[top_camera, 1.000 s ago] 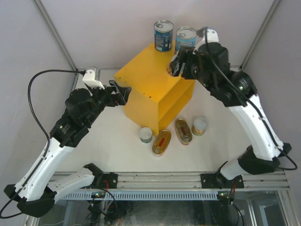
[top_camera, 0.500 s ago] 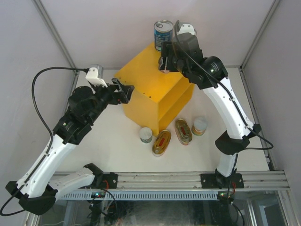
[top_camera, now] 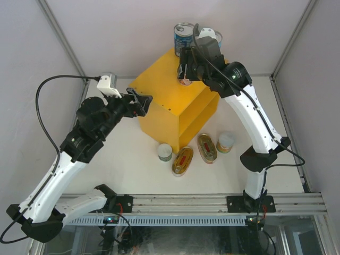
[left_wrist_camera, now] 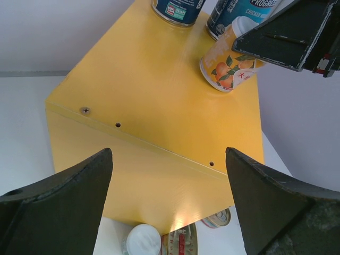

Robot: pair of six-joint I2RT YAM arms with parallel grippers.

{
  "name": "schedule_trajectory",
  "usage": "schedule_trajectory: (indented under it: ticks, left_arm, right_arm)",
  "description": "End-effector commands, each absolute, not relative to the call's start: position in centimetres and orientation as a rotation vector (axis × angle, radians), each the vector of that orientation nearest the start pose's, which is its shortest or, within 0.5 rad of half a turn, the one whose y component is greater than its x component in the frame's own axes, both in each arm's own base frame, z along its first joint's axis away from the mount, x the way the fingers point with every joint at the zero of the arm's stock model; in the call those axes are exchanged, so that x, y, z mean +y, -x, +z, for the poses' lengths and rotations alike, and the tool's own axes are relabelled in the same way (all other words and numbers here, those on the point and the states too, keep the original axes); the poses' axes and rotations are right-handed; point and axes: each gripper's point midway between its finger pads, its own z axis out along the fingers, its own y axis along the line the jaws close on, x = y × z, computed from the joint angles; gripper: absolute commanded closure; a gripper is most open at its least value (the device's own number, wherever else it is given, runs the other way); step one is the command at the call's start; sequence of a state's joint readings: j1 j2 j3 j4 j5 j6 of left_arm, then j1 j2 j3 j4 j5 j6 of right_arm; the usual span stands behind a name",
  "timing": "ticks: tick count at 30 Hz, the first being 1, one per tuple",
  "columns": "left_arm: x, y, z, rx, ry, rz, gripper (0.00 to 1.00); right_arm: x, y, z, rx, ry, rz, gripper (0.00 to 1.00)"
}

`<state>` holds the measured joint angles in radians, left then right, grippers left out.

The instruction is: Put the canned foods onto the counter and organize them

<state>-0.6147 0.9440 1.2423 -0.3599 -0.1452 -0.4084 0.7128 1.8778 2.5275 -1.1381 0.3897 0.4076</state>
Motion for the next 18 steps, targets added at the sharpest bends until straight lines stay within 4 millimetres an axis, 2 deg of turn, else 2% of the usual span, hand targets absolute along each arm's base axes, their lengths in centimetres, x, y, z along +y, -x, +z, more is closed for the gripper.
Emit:
schedule_trajectory:
  ticks: [1,18]
  left_arm:
    - [-18.7,-27.6,42.3,1.61,-0.059,-0.703,0.1]
    - [-19.1,-28.1,42.7,1.618,-0.051,-0.716,0.1]
  right_arm:
    - [26.7,-38.4,43.9,1.947,0.046,0.391,0.48]
    - [26.6,-39.5,44.1,1.927,0.046,0.424,0.36]
